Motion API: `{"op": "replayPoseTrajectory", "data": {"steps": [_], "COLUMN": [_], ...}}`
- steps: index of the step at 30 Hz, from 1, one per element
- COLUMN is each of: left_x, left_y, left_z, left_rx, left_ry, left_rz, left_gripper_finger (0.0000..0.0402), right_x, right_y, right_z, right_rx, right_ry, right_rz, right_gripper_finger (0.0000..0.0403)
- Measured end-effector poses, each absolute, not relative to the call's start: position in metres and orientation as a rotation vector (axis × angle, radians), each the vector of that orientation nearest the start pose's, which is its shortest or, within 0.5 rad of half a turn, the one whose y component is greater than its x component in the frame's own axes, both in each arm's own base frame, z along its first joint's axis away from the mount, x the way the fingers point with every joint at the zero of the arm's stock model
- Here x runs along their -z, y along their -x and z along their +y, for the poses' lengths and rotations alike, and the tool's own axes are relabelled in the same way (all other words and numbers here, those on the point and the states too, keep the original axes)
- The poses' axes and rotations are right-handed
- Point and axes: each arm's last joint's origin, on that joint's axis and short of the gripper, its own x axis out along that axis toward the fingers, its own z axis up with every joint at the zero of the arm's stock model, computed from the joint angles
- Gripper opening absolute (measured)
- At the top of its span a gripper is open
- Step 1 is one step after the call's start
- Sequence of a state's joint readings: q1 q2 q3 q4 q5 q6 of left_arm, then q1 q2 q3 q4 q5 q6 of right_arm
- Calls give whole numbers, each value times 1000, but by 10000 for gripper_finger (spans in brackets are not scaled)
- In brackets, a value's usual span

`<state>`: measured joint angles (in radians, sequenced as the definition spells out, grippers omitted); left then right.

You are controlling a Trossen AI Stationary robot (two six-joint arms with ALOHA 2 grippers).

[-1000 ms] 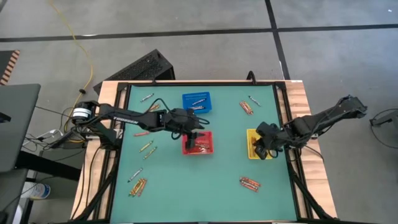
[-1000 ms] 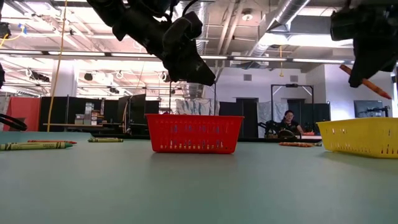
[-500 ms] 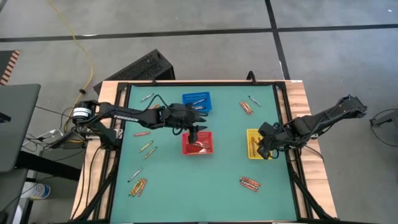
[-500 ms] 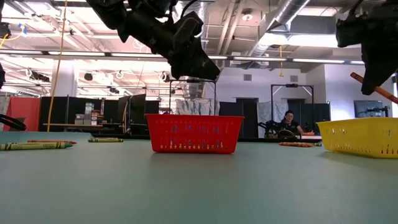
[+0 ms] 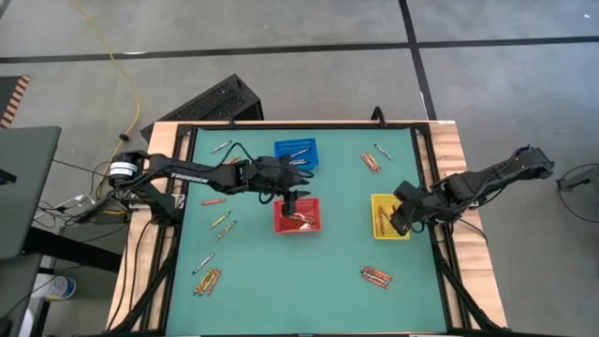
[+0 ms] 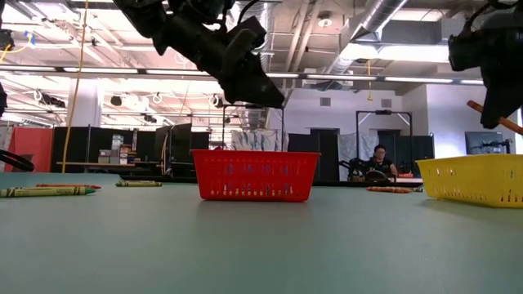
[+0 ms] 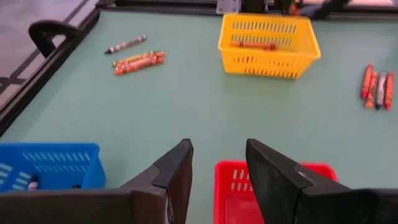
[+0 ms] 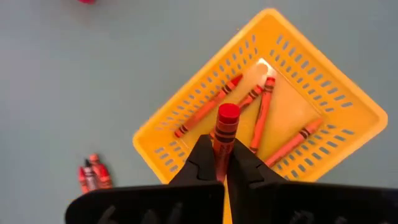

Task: Sort crayons
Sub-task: Put the orange crayon into the yellow bin

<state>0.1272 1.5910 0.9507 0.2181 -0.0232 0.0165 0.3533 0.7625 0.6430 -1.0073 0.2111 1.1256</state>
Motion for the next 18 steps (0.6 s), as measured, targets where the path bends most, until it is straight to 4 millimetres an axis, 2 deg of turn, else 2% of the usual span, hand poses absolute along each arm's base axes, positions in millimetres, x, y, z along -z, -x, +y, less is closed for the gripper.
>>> {"op": "replayPoseTrajectory", "data": {"steps": [9, 15, 18], "left_x": [-262, -254, -252], "left_y": [-314, -295, -292], "left_z": [36, 29, 26], "left_rx": [-147, -153, -146], "left_ry": [-38, -29, -12], "left_rz": [351, 327, 324], "left_gripper_finger": [137, 137, 137], "right_x": [-231, -228, -227], "right_y": [-110, -114, -115], "right_z": [23, 14, 11], "right_rx": [552, 566, 596], "right_ry": [-800, -838, -849], "right_rz": [1008, 1048, 1053], "right_gripper_finger": [8, 8, 8]}}
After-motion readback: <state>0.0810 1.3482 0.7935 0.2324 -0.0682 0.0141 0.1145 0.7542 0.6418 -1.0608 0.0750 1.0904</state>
